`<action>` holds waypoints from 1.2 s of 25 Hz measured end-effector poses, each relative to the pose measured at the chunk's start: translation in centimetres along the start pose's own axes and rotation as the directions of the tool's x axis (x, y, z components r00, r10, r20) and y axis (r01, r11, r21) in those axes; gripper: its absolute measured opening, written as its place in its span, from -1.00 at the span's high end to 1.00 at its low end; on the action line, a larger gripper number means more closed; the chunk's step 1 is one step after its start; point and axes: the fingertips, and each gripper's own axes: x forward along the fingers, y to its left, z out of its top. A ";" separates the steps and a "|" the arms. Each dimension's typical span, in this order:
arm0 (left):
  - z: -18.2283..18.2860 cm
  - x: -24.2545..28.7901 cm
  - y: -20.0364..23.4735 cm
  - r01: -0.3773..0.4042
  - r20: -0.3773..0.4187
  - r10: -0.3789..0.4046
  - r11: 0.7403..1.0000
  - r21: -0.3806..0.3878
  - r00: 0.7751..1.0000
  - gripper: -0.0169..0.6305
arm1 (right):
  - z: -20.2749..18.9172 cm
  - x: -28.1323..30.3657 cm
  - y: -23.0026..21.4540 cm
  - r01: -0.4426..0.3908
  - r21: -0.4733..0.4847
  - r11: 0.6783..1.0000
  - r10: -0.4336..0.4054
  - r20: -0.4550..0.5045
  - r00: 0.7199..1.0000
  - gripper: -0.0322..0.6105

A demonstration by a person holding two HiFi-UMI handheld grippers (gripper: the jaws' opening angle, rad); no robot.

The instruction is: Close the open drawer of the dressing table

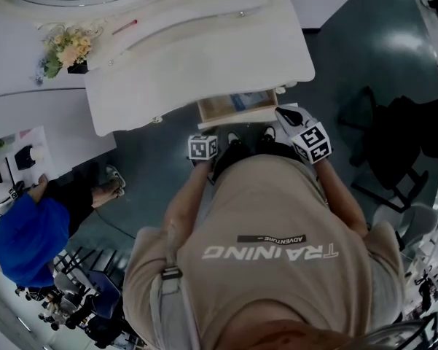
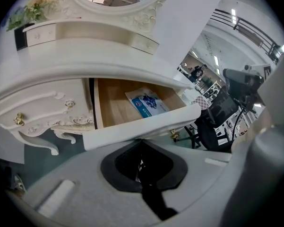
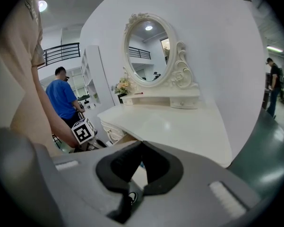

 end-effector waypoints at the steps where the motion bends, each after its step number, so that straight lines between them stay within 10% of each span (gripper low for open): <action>1: 0.5 0.0 0.3 -0.003 0.005 0.003 1.000 0.002 1.000 0.95 | 0.2 0.2 -0.1 0.003 0.000 1.000 -0.003 0.001 1.000 0.89; 30: 10.5 2.6 5.4 -0.001 0.116 0.001 1.000 -0.004 0.993 0.95 | 1.3 0.7 -1.9 0.140 0.056 0.989 -0.139 -0.018 0.990 0.89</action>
